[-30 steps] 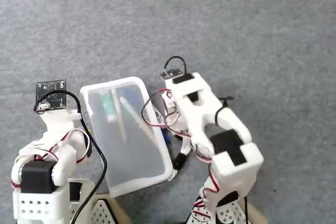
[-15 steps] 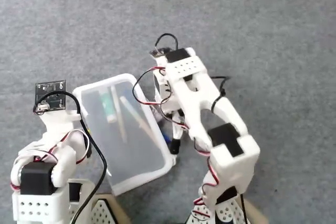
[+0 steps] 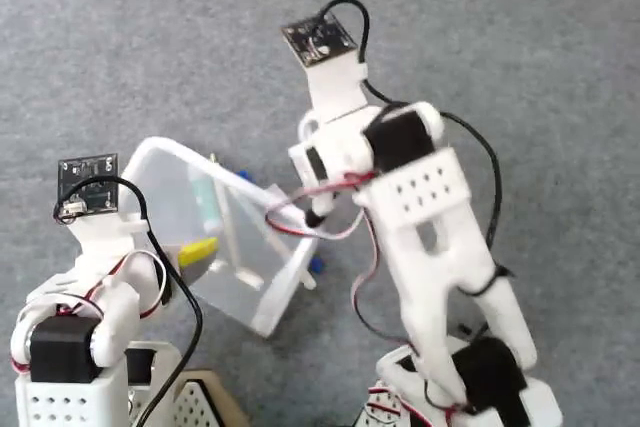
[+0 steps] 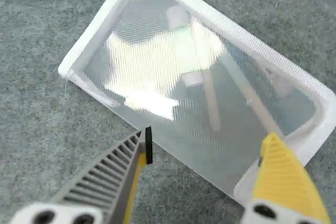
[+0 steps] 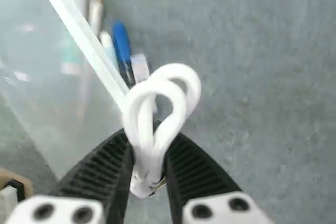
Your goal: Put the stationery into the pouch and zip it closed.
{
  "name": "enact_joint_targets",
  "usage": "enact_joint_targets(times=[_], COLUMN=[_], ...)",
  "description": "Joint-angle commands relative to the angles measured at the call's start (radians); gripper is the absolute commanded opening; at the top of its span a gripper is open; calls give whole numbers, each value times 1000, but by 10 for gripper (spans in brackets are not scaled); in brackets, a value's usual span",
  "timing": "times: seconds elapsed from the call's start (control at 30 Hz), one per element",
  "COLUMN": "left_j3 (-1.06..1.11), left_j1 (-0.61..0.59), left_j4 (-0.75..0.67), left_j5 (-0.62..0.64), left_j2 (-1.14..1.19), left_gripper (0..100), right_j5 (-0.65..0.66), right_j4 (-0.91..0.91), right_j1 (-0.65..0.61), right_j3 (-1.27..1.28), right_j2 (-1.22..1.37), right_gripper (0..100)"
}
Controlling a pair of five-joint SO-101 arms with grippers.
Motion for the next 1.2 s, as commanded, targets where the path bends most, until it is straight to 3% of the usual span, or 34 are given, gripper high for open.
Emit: enact_joint_targets(times=[0.0,0.23,0.43,0.57,0.67,0.87,1.17], left_j3=[-47,-51,-179,-240,-245,-243,-278], left_j1=[1,1,7,114,183,194,193], left_j4=[8,9,49,101,138,140,135], left_j5=[9,9,-6,-112,-120,-123,-118], left_j2=[0,0,0,0,0,0,0], left_gripper=[364,364,368,369,369,369,369], right_j5=[11,11,11,11,11,11,54], right_j4=[0,2,2,2,3,52,60], right_j1=[-66,-106,-106,-101,-100,-97,143], right_j3=[-150,-394,-567,-680,-760,-901,-1086], right_j2=[-70,-79,-77,-79,-79,-81,-81], right_gripper=[12,12,12,12,12,12,12])
